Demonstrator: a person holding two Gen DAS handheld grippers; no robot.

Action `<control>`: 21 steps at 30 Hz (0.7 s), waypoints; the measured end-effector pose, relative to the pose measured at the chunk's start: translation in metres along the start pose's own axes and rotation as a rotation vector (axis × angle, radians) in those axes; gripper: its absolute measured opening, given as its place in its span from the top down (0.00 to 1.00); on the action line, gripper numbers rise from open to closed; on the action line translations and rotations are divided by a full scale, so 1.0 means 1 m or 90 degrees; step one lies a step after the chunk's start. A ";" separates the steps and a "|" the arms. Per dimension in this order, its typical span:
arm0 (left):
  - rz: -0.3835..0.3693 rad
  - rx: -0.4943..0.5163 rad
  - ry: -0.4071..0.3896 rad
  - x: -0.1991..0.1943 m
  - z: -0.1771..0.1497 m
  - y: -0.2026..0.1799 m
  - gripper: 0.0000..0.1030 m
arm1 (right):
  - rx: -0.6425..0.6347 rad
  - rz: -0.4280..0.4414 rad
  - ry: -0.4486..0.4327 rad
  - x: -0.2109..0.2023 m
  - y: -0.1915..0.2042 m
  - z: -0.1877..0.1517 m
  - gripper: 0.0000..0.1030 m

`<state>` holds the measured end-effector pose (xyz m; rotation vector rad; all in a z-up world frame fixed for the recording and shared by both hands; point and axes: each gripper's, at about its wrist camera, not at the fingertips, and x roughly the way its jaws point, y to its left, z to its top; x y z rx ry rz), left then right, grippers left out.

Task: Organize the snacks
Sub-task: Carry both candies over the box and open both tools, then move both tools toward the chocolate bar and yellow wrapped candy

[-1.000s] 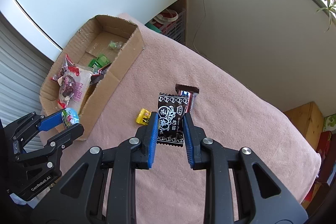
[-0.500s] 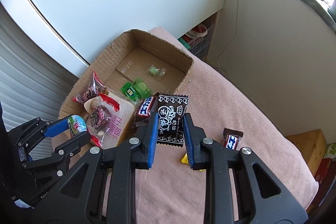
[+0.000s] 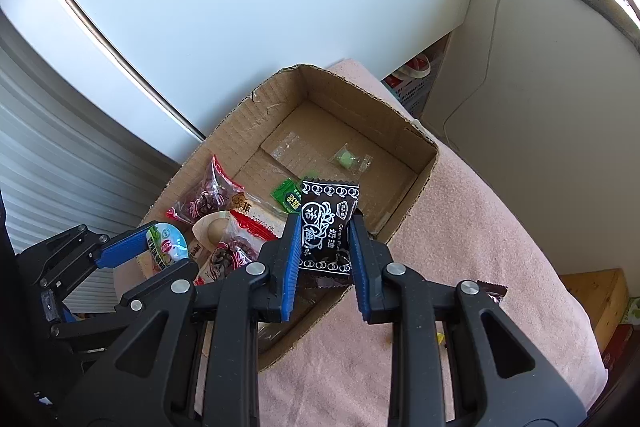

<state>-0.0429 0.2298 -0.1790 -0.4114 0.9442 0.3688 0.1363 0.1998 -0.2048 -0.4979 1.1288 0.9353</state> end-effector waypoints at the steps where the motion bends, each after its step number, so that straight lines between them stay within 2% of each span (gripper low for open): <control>1: 0.001 -0.001 0.000 0.000 0.000 0.001 0.65 | -0.001 0.003 0.002 0.001 0.001 0.000 0.76; 5: 0.004 -0.002 0.002 0.001 0.001 0.002 0.64 | -0.004 0.003 0.000 0.002 0.002 -0.001 0.75; 6: 0.006 -0.002 0.003 0.000 0.002 0.003 0.62 | -0.003 0.002 0.001 0.002 0.002 -0.001 0.71; 7: 0.006 -0.002 0.003 0.001 0.002 0.003 0.58 | -0.003 0.000 -0.001 0.002 0.002 -0.001 0.63; 8: 0.006 -0.002 0.002 0.000 0.003 0.003 0.51 | -0.004 -0.003 -0.003 0.001 0.002 -0.001 0.57; 10: 0.009 -0.002 -0.002 -0.002 0.003 0.004 0.49 | -0.007 -0.007 -0.010 0.000 0.003 -0.001 0.42; 11: 0.010 -0.001 -0.002 -0.002 0.004 0.003 0.49 | -0.008 -0.009 -0.013 -0.001 0.004 -0.001 0.39; 13: 0.018 0.001 -0.002 -0.002 0.004 0.004 0.45 | -0.006 -0.011 -0.017 -0.003 0.005 0.000 0.39; 14: 0.025 0.001 -0.003 -0.002 0.004 0.004 0.39 | -0.004 -0.013 -0.017 -0.003 0.005 0.001 0.39; 21: 0.025 0.005 -0.005 -0.004 0.004 0.002 0.39 | 0.011 -0.019 -0.020 -0.006 0.001 0.001 0.39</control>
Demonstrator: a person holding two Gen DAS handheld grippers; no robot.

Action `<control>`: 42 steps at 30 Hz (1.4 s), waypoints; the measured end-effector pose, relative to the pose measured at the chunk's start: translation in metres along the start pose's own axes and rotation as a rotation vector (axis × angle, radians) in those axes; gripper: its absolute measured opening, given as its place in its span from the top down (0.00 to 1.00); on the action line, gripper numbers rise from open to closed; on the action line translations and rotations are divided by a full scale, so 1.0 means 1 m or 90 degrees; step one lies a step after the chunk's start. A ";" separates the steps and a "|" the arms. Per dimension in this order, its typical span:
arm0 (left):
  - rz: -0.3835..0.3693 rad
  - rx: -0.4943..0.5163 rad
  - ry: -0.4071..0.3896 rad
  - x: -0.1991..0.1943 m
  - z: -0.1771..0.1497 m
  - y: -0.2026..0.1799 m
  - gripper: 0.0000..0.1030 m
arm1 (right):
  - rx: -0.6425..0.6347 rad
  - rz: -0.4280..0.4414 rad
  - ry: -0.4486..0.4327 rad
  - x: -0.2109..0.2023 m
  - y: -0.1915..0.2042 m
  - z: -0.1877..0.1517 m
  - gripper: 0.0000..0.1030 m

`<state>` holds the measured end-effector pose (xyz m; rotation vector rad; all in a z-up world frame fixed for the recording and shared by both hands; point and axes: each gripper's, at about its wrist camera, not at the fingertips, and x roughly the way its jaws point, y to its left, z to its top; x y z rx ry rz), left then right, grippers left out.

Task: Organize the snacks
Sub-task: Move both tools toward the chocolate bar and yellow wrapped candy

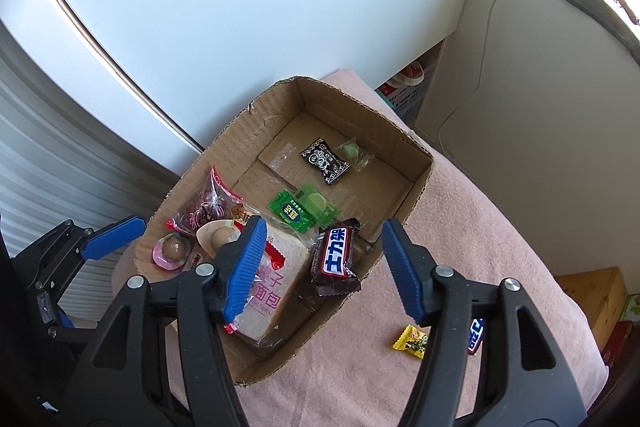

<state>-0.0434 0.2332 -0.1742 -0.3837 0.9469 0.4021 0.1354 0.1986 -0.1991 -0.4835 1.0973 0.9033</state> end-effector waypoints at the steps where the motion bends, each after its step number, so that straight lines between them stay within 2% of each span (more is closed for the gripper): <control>1: 0.001 0.000 0.000 0.000 0.000 0.000 0.39 | 0.001 -0.001 0.000 0.000 -0.001 0.000 0.39; 17: -0.003 0.011 -0.003 -0.002 0.001 -0.015 0.39 | 0.021 -0.009 -0.009 -0.016 -0.023 -0.011 0.39; 23: -0.016 0.023 -0.006 -0.005 0.004 -0.026 0.39 | 0.041 0.007 -0.012 -0.024 -0.038 -0.020 0.39; 31: -0.047 0.039 -0.002 -0.003 0.002 -0.050 0.39 | 0.100 0.011 -0.030 -0.041 -0.085 -0.046 0.39; 39: -0.095 0.071 0.013 0.003 -0.005 -0.092 0.39 | 0.143 -0.027 -0.002 -0.044 -0.136 -0.074 0.39; 42: -0.113 0.084 0.026 0.007 -0.011 -0.109 0.39 | 0.165 -0.023 0.010 -0.041 -0.153 -0.084 0.39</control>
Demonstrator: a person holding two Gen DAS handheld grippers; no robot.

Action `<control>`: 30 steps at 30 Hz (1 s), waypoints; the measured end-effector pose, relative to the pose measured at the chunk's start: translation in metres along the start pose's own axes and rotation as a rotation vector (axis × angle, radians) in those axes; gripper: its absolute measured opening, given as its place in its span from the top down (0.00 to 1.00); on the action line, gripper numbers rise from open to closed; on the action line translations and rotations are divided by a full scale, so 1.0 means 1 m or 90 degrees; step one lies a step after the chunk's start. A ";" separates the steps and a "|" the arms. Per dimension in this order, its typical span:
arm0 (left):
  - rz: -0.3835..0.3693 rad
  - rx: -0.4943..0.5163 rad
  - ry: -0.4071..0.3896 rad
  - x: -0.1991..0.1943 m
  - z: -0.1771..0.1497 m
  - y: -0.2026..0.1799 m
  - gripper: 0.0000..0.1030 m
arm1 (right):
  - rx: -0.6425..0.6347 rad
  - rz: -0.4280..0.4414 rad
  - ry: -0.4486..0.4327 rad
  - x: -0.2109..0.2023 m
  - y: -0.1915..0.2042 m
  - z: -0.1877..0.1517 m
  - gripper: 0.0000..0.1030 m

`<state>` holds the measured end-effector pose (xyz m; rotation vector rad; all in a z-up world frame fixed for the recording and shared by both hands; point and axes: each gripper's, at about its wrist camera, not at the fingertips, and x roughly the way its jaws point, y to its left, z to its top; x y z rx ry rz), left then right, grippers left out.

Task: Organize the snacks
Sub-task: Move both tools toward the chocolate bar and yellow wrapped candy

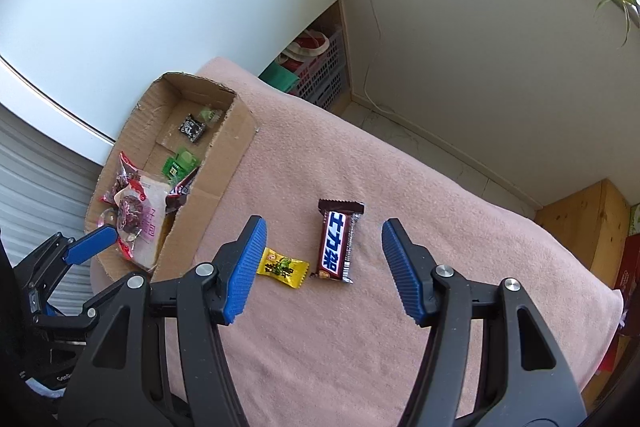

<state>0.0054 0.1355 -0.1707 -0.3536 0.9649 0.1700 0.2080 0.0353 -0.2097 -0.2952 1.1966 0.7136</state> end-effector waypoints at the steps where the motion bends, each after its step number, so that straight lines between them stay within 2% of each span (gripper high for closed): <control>1: -0.006 0.004 0.005 0.003 -0.001 -0.005 0.39 | 0.005 0.002 0.006 0.002 -0.005 -0.001 0.39; 13: -0.056 -0.007 0.080 0.050 -0.020 -0.046 0.45 | 0.014 0.051 0.081 0.053 -0.023 -0.012 0.39; 21: -0.073 -0.063 0.108 0.079 -0.017 -0.039 0.55 | 0.006 0.063 0.106 0.082 -0.024 -0.005 0.39; 25: -0.094 -0.104 0.135 0.092 -0.017 -0.034 0.55 | 0.005 0.063 0.116 0.092 -0.023 -0.002 0.39; 30: -0.097 -0.133 0.149 0.107 -0.017 -0.029 0.55 | 0.000 0.060 0.124 0.101 -0.021 0.000 0.40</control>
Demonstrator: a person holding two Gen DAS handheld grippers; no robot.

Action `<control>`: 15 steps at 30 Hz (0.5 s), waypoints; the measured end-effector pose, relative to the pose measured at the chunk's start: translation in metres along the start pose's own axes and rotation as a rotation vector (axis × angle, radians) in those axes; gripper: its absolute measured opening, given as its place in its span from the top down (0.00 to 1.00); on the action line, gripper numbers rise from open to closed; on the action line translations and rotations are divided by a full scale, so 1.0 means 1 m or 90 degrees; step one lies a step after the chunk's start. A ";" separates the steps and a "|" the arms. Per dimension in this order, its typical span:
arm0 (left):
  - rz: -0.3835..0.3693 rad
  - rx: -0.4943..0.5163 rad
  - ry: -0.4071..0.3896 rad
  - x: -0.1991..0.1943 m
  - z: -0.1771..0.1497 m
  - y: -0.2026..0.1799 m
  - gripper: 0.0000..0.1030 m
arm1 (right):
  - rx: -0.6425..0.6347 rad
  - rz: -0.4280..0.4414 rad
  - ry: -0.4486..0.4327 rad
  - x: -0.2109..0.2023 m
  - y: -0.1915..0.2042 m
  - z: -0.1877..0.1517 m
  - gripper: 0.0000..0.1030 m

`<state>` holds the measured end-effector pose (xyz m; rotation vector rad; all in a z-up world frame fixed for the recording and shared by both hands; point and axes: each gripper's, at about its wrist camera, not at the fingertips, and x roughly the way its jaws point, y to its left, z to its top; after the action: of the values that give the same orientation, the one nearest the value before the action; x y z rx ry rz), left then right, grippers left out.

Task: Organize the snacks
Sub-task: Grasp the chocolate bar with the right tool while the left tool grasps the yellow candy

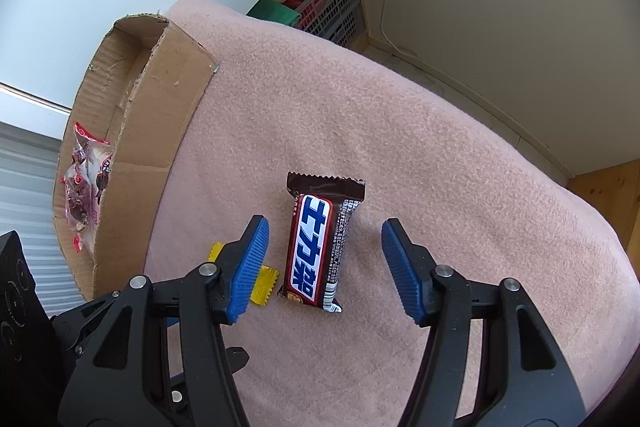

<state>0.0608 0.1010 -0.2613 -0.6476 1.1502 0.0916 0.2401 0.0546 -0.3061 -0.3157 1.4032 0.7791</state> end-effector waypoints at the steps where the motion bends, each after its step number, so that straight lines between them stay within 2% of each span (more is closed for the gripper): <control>1: -0.003 -0.005 0.004 0.003 0.001 0.001 0.55 | -0.003 -0.004 0.003 0.002 0.001 0.000 0.40; 3: -0.007 -0.016 0.012 0.008 0.003 0.003 0.55 | -0.009 -0.010 0.010 0.007 0.002 0.000 0.47; 8: -0.002 -0.040 0.015 0.020 0.009 0.009 0.55 | -0.018 -0.013 0.010 0.009 0.001 -0.003 0.52; 11: 0.003 -0.044 0.007 0.021 0.019 0.012 0.55 | -0.017 -0.017 0.008 0.006 -0.005 -0.006 0.61; 15: 0.015 -0.045 0.000 0.026 0.030 0.011 0.55 | -0.008 -0.017 0.006 0.002 -0.014 -0.010 0.63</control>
<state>0.0924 0.1190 -0.2813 -0.6974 1.1590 0.1522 0.2415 0.0385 -0.3134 -0.3480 1.4008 0.7654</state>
